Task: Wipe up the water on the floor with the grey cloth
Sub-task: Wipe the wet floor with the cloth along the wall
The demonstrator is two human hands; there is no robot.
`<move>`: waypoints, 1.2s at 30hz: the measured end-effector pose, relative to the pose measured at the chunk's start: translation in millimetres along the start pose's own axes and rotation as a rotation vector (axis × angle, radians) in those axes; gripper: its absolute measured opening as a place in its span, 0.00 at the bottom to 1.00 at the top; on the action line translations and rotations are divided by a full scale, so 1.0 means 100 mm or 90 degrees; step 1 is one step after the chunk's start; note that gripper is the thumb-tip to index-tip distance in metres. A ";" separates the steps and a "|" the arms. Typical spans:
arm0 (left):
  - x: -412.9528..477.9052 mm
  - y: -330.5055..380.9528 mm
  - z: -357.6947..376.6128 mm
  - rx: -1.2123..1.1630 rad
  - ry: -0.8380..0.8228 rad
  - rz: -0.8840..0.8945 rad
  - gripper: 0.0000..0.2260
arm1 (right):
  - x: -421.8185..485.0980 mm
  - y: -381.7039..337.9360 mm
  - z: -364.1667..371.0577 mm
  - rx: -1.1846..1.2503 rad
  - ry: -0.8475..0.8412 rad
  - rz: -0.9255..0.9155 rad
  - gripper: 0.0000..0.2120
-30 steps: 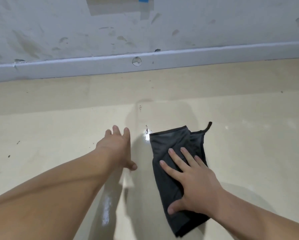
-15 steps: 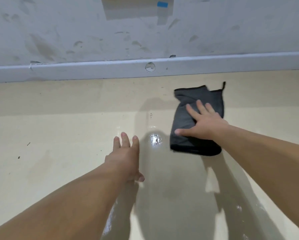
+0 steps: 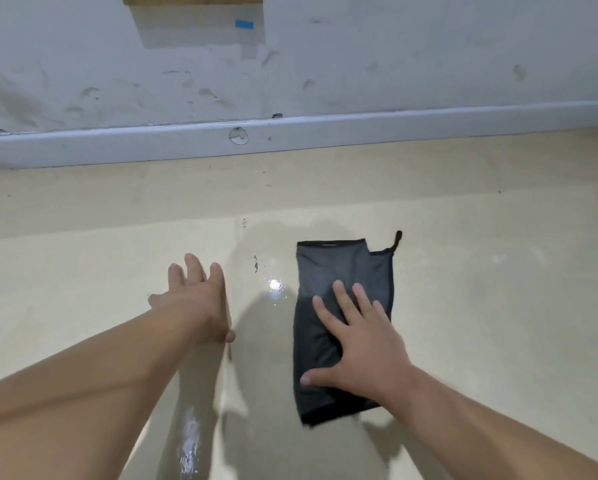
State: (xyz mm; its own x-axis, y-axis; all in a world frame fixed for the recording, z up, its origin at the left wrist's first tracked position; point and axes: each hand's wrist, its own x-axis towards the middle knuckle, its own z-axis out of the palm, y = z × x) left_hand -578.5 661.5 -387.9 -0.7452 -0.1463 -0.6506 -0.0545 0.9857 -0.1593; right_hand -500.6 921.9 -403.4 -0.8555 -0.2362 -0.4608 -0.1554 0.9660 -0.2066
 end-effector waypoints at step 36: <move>-0.04 2.06 -0.28 0.132 -0.018 0.222 0.76 | 1.31 1.71 -1.08 -0.041 -0.056 0.020 0.64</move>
State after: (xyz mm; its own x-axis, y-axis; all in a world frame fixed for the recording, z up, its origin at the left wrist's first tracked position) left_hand -605.1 867.7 -397.1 -0.6766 0.1884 -0.7118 0.3358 0.9393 -0.0706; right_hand -692.2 1067.9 -406.0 -0.8145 -0.2109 -0.5405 -0.1630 0.9772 -0.1357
